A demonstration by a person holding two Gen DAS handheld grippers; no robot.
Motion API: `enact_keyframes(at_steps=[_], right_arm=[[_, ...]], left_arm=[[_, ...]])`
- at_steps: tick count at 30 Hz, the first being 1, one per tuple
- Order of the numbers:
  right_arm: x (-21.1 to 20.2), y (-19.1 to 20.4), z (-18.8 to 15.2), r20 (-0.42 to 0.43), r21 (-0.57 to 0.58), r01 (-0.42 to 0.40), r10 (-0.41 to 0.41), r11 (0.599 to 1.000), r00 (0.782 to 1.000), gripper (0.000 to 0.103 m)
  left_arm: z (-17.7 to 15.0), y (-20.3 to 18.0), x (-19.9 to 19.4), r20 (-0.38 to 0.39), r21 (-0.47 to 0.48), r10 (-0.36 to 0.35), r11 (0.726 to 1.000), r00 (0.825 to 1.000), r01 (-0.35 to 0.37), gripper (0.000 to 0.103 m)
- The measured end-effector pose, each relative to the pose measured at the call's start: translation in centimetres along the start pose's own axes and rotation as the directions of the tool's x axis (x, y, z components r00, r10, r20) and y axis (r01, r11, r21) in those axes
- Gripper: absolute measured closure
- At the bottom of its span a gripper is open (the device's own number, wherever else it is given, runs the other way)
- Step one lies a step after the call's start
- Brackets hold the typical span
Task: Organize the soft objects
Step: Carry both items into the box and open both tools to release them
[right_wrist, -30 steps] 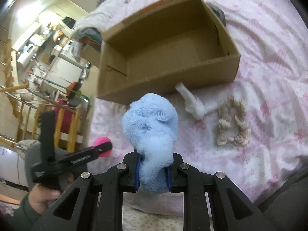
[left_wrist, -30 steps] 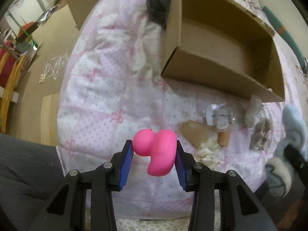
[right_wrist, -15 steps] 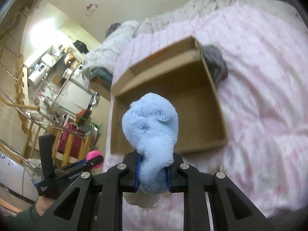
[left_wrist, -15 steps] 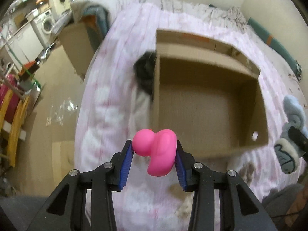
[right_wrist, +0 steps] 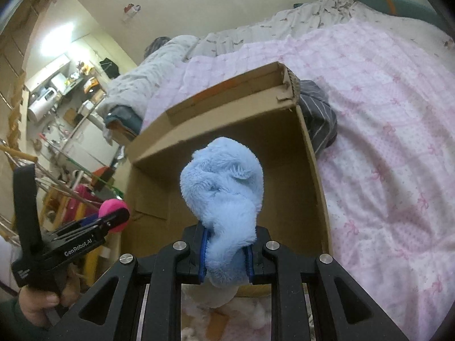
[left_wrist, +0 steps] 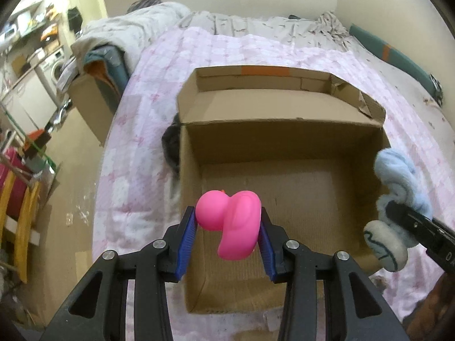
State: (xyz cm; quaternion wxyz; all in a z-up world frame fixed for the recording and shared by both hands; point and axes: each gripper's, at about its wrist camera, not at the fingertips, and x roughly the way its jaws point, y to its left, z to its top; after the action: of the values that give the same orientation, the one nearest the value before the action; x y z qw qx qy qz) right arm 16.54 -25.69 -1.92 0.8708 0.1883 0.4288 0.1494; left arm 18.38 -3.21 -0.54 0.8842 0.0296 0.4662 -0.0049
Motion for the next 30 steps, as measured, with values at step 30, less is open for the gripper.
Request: enact_keyframes(at_steps=[30], right_arm=[[2.6,0.9,-1.3,-0.067,-0.064,0.07,-0.074,0.995,0.995,0.063]], left_arm=[[-1.6,-0.6,2.0,-0.049,0.02,-0.015,1.0,0.999,0.016,0.065]])
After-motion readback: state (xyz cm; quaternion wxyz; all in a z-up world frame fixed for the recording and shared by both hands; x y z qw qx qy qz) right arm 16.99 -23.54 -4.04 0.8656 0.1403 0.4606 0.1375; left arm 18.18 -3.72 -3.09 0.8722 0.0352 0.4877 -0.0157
